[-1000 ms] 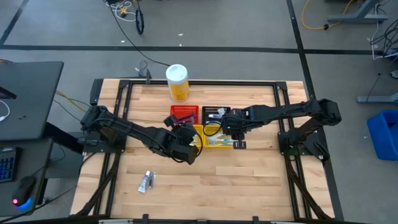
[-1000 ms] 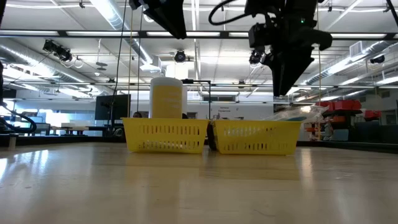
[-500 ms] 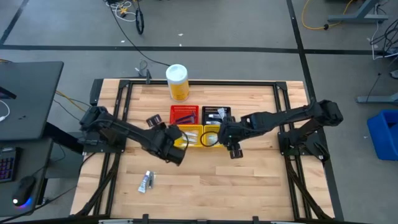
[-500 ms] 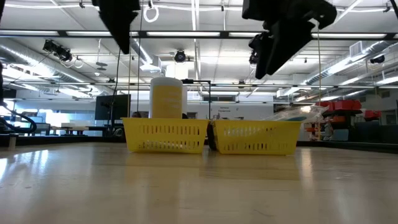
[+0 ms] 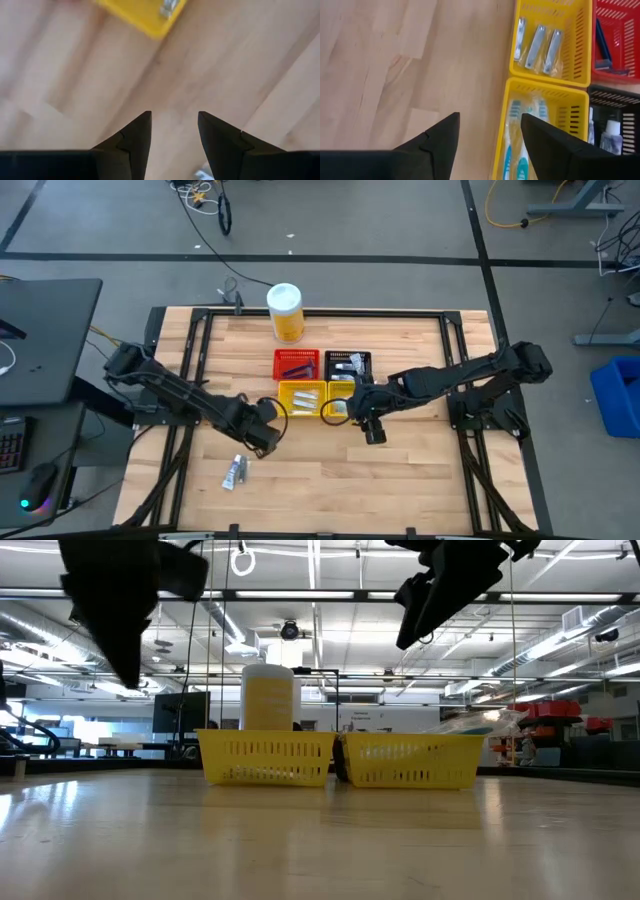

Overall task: Pick & Place Travel size toiletries
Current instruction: Put the white toothpaste into the black bin

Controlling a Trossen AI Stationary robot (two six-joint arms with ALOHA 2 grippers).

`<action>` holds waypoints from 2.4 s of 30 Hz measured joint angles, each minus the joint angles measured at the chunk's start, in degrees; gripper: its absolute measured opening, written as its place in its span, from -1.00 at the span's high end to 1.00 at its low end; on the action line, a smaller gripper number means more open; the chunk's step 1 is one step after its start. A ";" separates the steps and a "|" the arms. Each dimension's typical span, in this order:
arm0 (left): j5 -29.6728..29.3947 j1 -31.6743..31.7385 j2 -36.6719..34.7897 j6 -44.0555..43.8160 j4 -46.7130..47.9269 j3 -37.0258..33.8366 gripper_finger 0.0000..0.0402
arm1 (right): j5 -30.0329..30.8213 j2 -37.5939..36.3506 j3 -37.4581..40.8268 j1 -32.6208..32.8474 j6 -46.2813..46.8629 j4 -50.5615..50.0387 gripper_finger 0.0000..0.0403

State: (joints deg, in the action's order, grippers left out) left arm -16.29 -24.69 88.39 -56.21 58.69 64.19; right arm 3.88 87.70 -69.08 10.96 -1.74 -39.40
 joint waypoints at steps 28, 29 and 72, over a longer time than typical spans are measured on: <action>15.42 -16.42 -5.26 -39.79 -21.56 -19.57 0.09 | -0.06 0.00 0.04 0.07 1.32 0.95 0.05; 15.07 -17.07 -5.26 -40.99 -21.56 -19.57 0.09 | -0.05 0.00 0.04 0.07 1.32 0.95 0.05; -4.48 -22.31 -5.55 -53.72 -29.53 -25.62 0.49 | -2.31 1.26 0.11 0.05 3.49 8.90 0.02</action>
State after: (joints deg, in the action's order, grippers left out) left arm -20.77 -47.00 82.85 -109.94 29.17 38.57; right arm 1.57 88.96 -68.97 11.00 1.75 -30.50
